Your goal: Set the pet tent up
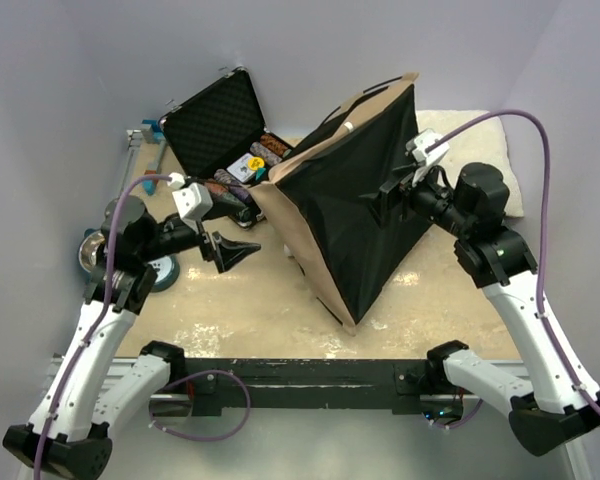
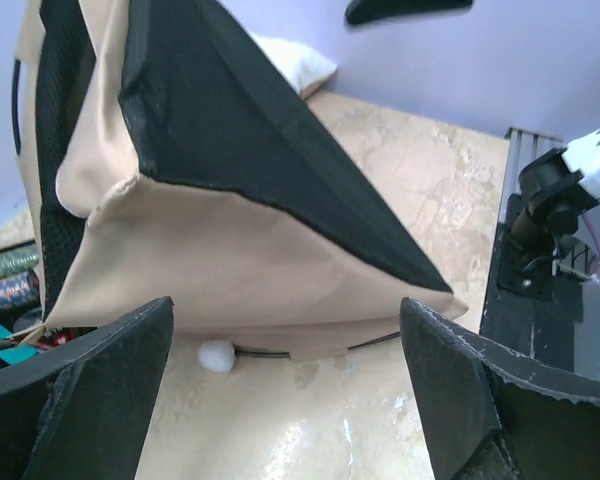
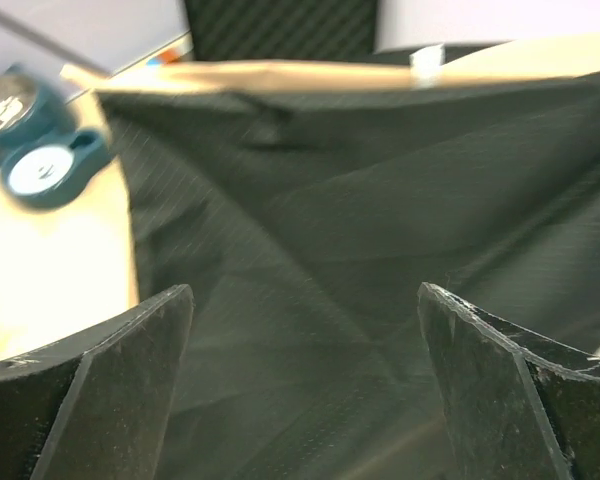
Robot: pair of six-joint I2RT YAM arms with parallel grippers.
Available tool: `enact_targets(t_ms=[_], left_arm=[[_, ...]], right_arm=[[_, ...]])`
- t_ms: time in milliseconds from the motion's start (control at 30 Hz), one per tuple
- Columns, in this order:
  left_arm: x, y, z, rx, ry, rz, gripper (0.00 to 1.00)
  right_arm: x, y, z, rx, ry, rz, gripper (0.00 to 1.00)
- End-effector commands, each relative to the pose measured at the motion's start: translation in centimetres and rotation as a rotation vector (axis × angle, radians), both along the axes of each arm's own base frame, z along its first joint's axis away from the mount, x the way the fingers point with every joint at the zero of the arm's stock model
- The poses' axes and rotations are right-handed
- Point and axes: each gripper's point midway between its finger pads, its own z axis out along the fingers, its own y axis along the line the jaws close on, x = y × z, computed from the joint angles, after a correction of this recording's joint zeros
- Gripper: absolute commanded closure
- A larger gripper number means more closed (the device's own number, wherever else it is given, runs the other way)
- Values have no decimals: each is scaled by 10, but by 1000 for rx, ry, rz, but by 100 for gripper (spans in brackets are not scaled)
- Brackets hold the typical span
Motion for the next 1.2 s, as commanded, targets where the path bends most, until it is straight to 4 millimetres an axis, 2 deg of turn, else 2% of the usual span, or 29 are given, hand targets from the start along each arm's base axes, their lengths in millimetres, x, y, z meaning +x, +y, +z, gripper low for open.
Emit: enact_targets(t_ms=[0, 100, 167, 233, 300, 367, 500, 600, 633, 767, 800, 867, 967, 1033, 1100, 1167], left_arm=[[-34, 3, 68, -124, -172, -25, 1], [-59, 3, 89, -125, -225, -89, 1], [-68, 8, 99, -100, -265, -80, 1], [-71, 15, 107, -70, -313, -32, 2], [-70, 25, 122, -57, -363, 46, 1], [-59, 35, 133, -52, -387, 143, 0], [-30, 60, 162, -119, -397, 374, 0], [-10, 68, 183, -207, -355, 461, 0], [-3, 70, 190, -231, -349, 486, 0], [18, 62, 208, -259, -316, 469, 0], [21, 57, 214, -270, -306, 445, 0], [21, 51, 219, -279, -303, 411, 0], [26, 46, 221, -279, -301, 387, 0], [30, 46, 219, -269, -299, 389, 0], [34, 45, 215, -252, -294, 392, 0], [39, 45, 211, -239, -290, 397, 0]], right_arm=[[-17, 27, -9, 2, -27, 176, 2], [-16, 45, -21, -14, -22, 209, 2], [-4, 40, -27, -14, 9, 116, 2], [15, 12, -38, -11, 62, -82, 1], [26, -26, -42, -13, 68, -232, 2], [29, -56, -43, 60, 106, -377, 2], [27, -94, -62, 179, 240, -555, 1], [33, -138, -97, 270, 378, -723, 1], [34, -154, -113, 302, 428, -784, 1], [29, -193, -184, 405, 597, -941, 2], [26, -197, -209, 429, 654, -952, 2], [27, -194, -227, 468, 680, -912, 2], [27, -164, -254, 559, 755, -753, 1], [32, -150, -260, 626, 730, -662, 2], [38, -146, -257, 655, 675, -619, 2], [41, -142, -271, 688, 708, -595, 4]])
